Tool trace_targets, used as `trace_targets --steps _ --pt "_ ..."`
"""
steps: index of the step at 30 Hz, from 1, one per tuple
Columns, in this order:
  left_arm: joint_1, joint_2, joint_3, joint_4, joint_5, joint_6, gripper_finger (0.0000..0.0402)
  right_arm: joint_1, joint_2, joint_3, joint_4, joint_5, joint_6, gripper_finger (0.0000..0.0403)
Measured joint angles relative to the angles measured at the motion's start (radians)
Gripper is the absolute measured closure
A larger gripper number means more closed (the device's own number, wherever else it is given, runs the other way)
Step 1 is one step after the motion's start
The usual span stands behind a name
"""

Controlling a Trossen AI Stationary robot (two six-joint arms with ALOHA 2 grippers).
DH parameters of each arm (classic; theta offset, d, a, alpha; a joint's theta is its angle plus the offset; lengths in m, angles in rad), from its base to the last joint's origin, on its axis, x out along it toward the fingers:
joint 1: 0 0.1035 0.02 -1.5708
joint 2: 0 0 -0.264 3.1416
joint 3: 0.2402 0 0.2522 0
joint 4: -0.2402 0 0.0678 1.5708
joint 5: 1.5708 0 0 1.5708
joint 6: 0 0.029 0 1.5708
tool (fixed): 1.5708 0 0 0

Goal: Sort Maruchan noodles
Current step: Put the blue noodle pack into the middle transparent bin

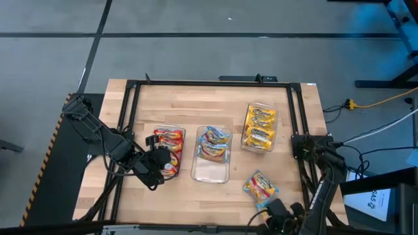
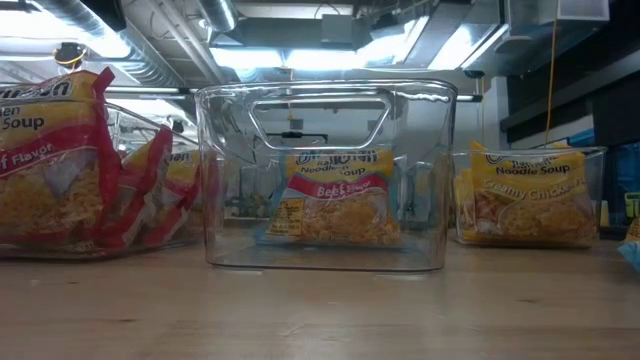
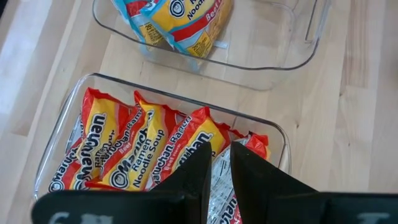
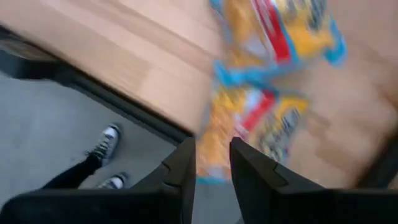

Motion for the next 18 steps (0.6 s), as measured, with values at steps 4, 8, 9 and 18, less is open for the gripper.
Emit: trace_targets --steps 4,8,9,18 --pt "0.0 0.0 0.0 0.0 0.0 0.002 0.0348 0.011 0.002 -0.057 -0.011 -0.041 0.068 0.0307" --pt "0.0 0.0 0.0 0.0 -0.002 0.001 0.0348 -0.027 0.002 -0.108 -0.011 0.064 0.073 0.0307" --pt "0.0 0.0 0.0 0.0 -0.002 0.001 0.0348 -0.041 0.002 -0.123 -0.009 0.085 0.068 0.0307" --pt "0.0 0.0 0.0 -0.004 -0.001 0.002 0.0348 -0.202 -0.139 -0.379 -0.01 -0.007 -0.287 0.0307"
